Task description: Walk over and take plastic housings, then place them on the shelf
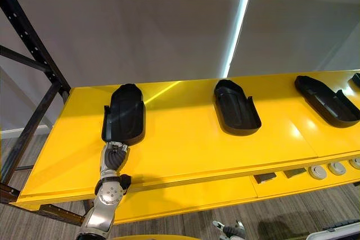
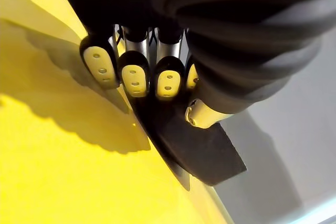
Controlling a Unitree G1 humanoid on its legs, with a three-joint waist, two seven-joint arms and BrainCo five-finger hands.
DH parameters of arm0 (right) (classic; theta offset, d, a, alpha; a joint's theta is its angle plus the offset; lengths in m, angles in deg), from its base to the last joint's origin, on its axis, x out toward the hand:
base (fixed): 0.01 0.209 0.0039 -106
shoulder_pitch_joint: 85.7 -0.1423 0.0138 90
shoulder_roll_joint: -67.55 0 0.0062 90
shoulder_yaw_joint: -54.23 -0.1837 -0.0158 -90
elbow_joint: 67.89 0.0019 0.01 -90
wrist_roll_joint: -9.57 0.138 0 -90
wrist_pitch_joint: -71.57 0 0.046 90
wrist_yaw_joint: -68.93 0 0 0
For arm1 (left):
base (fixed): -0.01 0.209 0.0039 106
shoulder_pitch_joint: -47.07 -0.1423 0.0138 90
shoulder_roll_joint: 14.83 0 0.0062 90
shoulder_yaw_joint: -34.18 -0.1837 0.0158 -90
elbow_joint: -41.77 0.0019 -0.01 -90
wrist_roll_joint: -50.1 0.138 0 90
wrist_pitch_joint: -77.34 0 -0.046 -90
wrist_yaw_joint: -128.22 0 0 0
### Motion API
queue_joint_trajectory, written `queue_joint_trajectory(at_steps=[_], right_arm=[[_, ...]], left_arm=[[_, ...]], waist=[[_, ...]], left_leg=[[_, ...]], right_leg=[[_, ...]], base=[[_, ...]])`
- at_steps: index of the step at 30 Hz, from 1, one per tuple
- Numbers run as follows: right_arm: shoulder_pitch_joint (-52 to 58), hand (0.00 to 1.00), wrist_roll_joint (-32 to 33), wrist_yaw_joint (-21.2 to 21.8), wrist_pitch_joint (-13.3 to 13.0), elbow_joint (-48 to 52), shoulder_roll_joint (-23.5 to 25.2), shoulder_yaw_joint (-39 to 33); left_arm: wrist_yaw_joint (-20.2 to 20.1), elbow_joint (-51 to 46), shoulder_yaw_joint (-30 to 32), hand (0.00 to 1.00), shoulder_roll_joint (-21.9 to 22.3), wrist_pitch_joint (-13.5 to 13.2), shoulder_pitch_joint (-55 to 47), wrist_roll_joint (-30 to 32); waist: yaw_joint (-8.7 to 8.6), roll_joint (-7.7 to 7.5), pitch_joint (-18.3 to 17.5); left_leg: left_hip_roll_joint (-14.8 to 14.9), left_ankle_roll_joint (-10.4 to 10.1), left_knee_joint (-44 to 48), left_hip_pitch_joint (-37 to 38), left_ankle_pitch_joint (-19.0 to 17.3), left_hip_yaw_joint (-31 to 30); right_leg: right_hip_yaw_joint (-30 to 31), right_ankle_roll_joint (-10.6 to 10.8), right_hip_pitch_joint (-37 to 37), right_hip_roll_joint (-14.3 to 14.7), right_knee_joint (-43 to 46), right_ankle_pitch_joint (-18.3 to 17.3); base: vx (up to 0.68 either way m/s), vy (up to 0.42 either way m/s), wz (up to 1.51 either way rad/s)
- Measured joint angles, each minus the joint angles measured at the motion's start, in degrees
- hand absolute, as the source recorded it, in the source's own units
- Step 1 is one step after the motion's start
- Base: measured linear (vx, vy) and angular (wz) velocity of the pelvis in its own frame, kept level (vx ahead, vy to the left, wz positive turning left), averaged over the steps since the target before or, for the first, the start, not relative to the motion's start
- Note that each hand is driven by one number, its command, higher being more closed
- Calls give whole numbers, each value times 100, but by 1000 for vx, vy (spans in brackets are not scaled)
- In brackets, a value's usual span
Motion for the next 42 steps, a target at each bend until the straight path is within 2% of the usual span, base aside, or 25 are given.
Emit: queue_joint_trajectory(at_steps=[5, 9, 12, 14, 15, 17, 22, 24, 25, 29, 32, 33, 38, 42], right_arm=[[2, 0, 2, 1, -8, -24, -17, -2], [13, 0, 5, 3, -52, -42, -22, -3], [30, 0, 9, 1, -82, -36, -34, 2], [32, 0, 9, 0, -95, -31, -3, -5], [32, 0, 8, 1, -99, -29, -4, -5], [33, 0, 8, 1, -100, -29, 3, 5], [48, 0, 12, -57, -99, -26, -10, 28], [57, 0, 11, -103, -88, -44, -41, 121], [55, 0, 10, -103, -85, -43, -53, 139], [45, 0, 8, -106, -67, -36, -71, 279], [58, 0, 7, -105, 8, 12, -50, 278], [53, 0, 7, -105, 32, 22, -45, 279], [50, 0, 7, -103, 67, 148, -4, 259], [35, 0, 6, -96, 76, 148, 12, 137]], left_arm=[[-17, -149, -36, 100, 4, 0, -53, -41], [-19, -1253, -93, 100, -26, -25, -328, -136], [12, -2246, -76, 100, -41, -239, -507, -330], [165, -2863, 31, 100, -43, -541, -523, -629], [207, -2980, 93, 100, -33, -585, -529, -696], [499, -3346, 553, 100, -4, -804, -660, -1096], [971, -3278, 1420, 100, 164, -889, -1064, -1880], [1052, -2823, 1699, 100, 233, -882, -1229, -2207], [1054, -2661, 1752, 100, 244, -876, -1269, -2283], [859, -1253, 2205, 100, 503, -565, -1404, -2510], [618, -246, 2319, 100, 498, -357, -1385, -2499], [491, 231, 2364, 0, 452, -246, -1367, -2499], [-116, 2347, 2406, 0, 493, 17, -1189, -2503], [-426, 3036, 2402, 0, 489, 21, -1157, -2487]], waist=[[-11, -14, -3], [-2, -99, 3], [1, -116, -6], [3, -91, -2], [9, -76, 1], [20, -61, -1], [35, -22, 12], [58, -14, 6], [59, -15, 6], [59, -14, 7], [69, -59, -7], [61, -56, -5], [31, -26, 12], [40, -66, 6]], left_leg=[[-14, 5, 1, -30, -7, -4], [8, -13, 4, -146, -24, -17], [38, 1, 5, -137, -40, -68], [91, 7, 3, -150, -99, -147], [115, 15, 3, -147, -104, -163], [141, 20, 3, -156, -110, -243], [130, 28, 6, -218, -104, -428], [132, 26, 7, -227, -105, -507], [133, 25, 8, -221, -104, -510], [129, 24, 10, -218, -104, -499], [43, 18, 9, -199, -53, -504], [-3, 21, 7, -175, -41, -510], [-49, 18, 4, -23, -29, -496], [-73, 15, 4, -35, -36, -463]], right_leg=[[-13, 2, -13, -19, -18, 1], [49, -1, -111, -22, 36, 17], [61, 2, -115, 6, 130, 35], [-25, -34, -102, 56, 205, 110], [-67, -32, -102, 79, 221, 144], [-214, -41, -93, 101, 255, 201], [-467, -89, -81, 85, 300, 238], [-531, -89, -41, 86, 305, 237], [-532, -90, -29, 88, 305, 237], [-540, -112, 1, 85, 255, 214], [-577, -117, 11, 3, 297, 3], [-634, -98, 20, -48, 339, -117], [-699, -67, 34, -114, 449, -349], [-701, -55, 39, -133, 416, -369]], base=[[0, 0, 0], [34, -3, 0], [21, -13, 6], [-16, -21, 16], [-18, -21, 18], [-4, -15, 18], [-8, -3, 22], [4, -5, 23], [5, -9, 14], [-2, -7, 0], [-5, -17, 0], [-9, -37, 5], [0, -7, 1], [19, 1, 0]])
